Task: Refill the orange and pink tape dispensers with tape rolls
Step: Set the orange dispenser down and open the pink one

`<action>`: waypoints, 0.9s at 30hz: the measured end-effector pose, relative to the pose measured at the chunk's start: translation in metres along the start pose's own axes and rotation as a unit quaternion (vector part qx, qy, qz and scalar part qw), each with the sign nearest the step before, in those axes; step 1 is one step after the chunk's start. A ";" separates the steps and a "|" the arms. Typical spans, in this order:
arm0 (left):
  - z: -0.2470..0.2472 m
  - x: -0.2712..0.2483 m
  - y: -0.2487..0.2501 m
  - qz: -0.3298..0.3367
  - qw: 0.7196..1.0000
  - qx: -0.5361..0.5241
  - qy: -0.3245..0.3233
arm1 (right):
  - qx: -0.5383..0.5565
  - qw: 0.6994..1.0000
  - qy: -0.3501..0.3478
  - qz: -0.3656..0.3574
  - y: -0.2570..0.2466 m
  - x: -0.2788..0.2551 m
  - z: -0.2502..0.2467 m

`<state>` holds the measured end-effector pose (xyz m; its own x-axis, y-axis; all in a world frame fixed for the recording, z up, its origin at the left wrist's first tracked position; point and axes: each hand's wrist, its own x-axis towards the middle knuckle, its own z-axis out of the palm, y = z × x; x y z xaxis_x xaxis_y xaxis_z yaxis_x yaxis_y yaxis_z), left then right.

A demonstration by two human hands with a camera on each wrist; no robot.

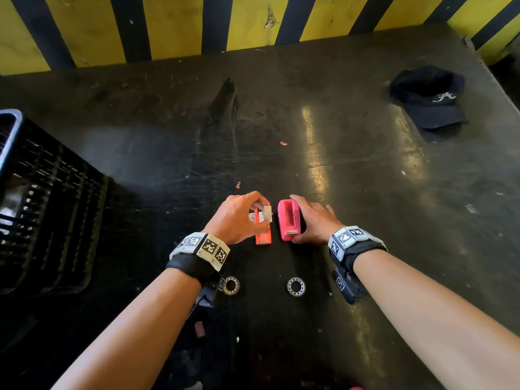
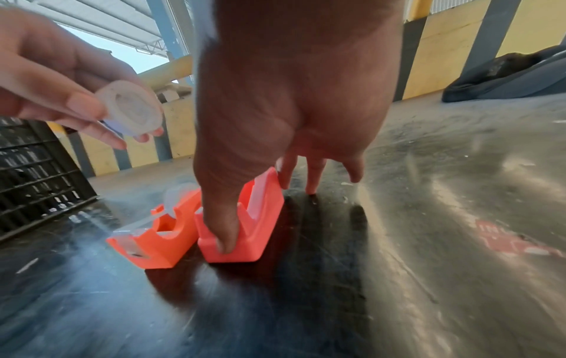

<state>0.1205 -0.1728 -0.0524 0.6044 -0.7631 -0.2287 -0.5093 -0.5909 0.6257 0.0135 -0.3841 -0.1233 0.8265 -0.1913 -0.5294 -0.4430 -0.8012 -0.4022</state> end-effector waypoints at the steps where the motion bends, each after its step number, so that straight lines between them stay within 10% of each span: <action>1: 0.001 0.000 -0.002 -0.001 1.000 -0.002 0.001 | 0.010 1.000 0.012 -0.007 -0.001 -0.001 0.001; 6: 0.007 -0.002 -0.010 -0.007 1.000 -0.008 0.003 | 0.173 0.963 0.174 -0.113 -0.026 -0.017 -0.010; 27: 0.020 -0.041 -0.008 -0.005 0.999 -0.009 0.033 | 0.243 0.960 0.087 -0.105 -0.043 -0.050 0.000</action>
<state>0.0878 -0.1420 -0.0632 0.6485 -0.7382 -0.1860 -0.4921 -0.5929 0.6375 -0.0089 -0.3401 -0.0798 0.9424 -0.1794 -0.2824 -0.3344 -0.4805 -0.8107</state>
